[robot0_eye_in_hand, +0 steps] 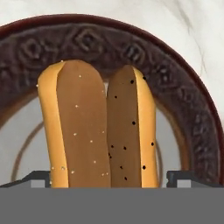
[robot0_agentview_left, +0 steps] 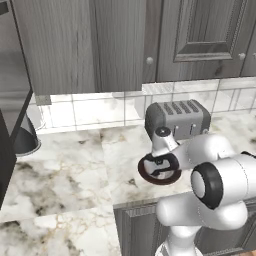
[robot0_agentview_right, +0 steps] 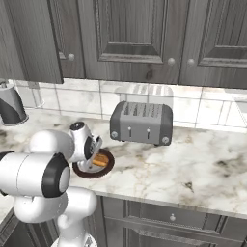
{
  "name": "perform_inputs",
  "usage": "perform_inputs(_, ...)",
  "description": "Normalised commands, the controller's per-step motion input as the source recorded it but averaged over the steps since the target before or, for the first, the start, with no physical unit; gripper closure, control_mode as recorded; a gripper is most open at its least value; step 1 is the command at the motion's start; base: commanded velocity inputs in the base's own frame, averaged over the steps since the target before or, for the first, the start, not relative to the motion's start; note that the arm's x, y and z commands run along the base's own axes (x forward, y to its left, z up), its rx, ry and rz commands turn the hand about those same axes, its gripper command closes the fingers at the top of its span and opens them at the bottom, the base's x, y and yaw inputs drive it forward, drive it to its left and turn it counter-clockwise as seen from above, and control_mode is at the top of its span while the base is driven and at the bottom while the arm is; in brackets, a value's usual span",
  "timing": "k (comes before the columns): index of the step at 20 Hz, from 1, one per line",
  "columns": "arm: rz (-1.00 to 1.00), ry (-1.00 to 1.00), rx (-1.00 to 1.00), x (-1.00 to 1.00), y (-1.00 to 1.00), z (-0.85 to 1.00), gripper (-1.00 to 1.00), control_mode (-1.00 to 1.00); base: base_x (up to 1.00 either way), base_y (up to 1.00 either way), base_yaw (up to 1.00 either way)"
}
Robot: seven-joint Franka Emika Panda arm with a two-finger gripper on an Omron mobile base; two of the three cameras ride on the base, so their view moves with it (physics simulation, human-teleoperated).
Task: Move the hot dog bun to the plate on the dining table and place the condiment next to that plate. Then navigate to the fridge and take the sausage and place it on the plate as well.
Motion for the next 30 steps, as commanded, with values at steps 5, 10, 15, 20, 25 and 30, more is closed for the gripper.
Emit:
perform_inputs(5, 0.04, 0.02, 0.0, 0.03, 0.0, -0.26, 1.0, -1.0, 0.0, 0.0, 0.0)
perform_inputs(10, 0.03, -0.02, 0.0, -0.16, 0.0, -0.06, 1.0, -1.0, 0.0, 0.0, 0.0)
perform_inputs(15, 0.0, -0.33, 0.0, -0.65, 0.0, 0.22, 1.0, -1.0, 0.0, 0.0, 0.0)
perform_inputs(20, 0.0, -0.33, 0.0, -0.53, 0.0, 0.75, 1.0, -1.0, 0.0, 0.0, 0.0)
perform_inputs(25, -0.04, -0.26, 0.0, -0.38, -0.13, 0.9, 1.0, -1.0, 0.0, 0.0, 0.0)
perform_inputs(30, -0.12, -0.16, 0.0, -0.6, -0.21, 0.59, 1.0, -1.0, 0.0, 0.0, 0.0)
